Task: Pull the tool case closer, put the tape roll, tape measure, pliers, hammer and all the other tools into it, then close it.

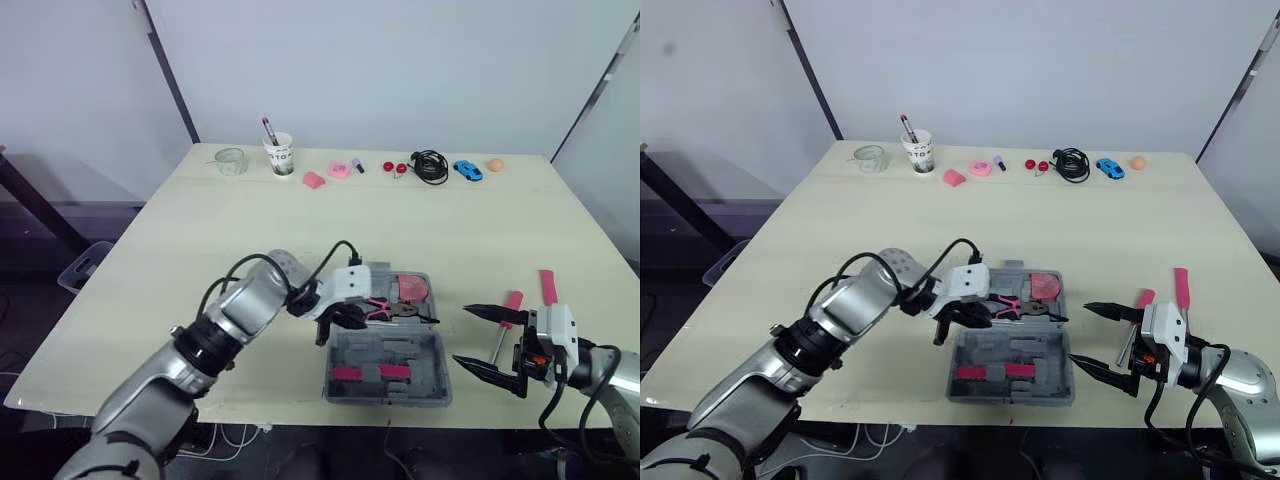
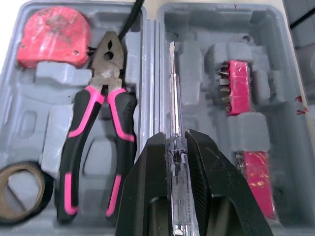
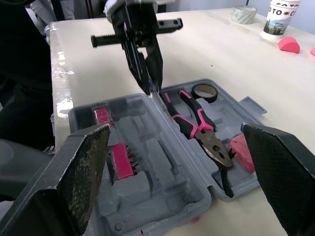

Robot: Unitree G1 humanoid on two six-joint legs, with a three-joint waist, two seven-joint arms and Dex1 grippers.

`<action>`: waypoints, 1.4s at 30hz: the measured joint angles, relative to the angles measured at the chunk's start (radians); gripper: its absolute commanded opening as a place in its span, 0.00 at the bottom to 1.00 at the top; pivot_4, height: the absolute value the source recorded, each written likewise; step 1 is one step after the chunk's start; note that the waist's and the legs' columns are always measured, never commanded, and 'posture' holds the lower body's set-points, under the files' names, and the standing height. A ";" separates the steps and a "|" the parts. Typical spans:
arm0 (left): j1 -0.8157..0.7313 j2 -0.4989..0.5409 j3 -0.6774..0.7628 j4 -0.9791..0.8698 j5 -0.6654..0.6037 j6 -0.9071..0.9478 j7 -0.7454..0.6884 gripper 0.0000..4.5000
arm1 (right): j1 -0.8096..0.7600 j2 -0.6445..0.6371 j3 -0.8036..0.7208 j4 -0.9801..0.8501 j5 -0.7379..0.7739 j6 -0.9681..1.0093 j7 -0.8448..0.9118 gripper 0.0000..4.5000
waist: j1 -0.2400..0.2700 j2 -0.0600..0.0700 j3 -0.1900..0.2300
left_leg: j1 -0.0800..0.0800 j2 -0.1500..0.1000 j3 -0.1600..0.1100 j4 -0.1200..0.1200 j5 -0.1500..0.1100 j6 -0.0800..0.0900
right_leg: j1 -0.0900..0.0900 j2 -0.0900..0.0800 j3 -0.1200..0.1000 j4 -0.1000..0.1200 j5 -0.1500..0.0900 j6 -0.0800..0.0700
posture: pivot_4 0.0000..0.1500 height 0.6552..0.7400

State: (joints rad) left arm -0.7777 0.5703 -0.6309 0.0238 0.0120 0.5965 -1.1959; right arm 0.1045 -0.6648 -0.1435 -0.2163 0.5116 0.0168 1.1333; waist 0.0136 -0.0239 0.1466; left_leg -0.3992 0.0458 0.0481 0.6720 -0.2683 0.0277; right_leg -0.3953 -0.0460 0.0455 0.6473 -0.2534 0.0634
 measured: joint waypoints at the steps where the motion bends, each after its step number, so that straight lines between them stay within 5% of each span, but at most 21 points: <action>1: -0.005 -0.016 -0.011 0.019 0.016 -0.004 0.002 0.01 | 0.000 0.001 0.000 -0.003 -0.001 -0.001 -0.006 1.00 | 0.000 0.000 0.000 | 0.000 0.000 0.000 0.000 0.000 0.000 | 0.000 0.000 0.000 0.000 0.000 0.000 | 1.00 1.00; 13: -0.048 -0.125 -0.070 0.147 0.123 -0.045 -0.015 0.01 | 0.025 0.003 -0.001 -0.010 -0.011 -0.022 -0.031 1.00 | 0.000 0.000 0.000 | 0.000 0.000 0.000 0.000 0.000 0.000 | 0.000 0.000 0.000 0.000 0.000 0.000 | 1.00 1.00; 42: -0.043 -0.151 -0.106 0.060 0.224 0.094 -0.047 0.01 | 0.058 0.004 -0.011 -0.047 -0.021 -0.030 -0.055 1.00 | -0.001 0.001 -0.001 | 0.000 0.000 -0.001 0.000 0.000 0.000 | 0.000 0.000 0.000 0.000 0.000 0.000 | 1.00 1.00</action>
State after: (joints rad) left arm -0.8203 0.4190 -0.7374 0.0836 0.2364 0.6905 -1.2424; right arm 0.1620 -0.6610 -0.1542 -0.2632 0.4904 -0.0132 1.0784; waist 0.0130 -0.0230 0.1460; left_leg -0.3992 0.0458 0.0476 0.6720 -0.2683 0.0278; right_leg -0.3950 -0.0460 0.0454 0.6475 -0.2534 0.0634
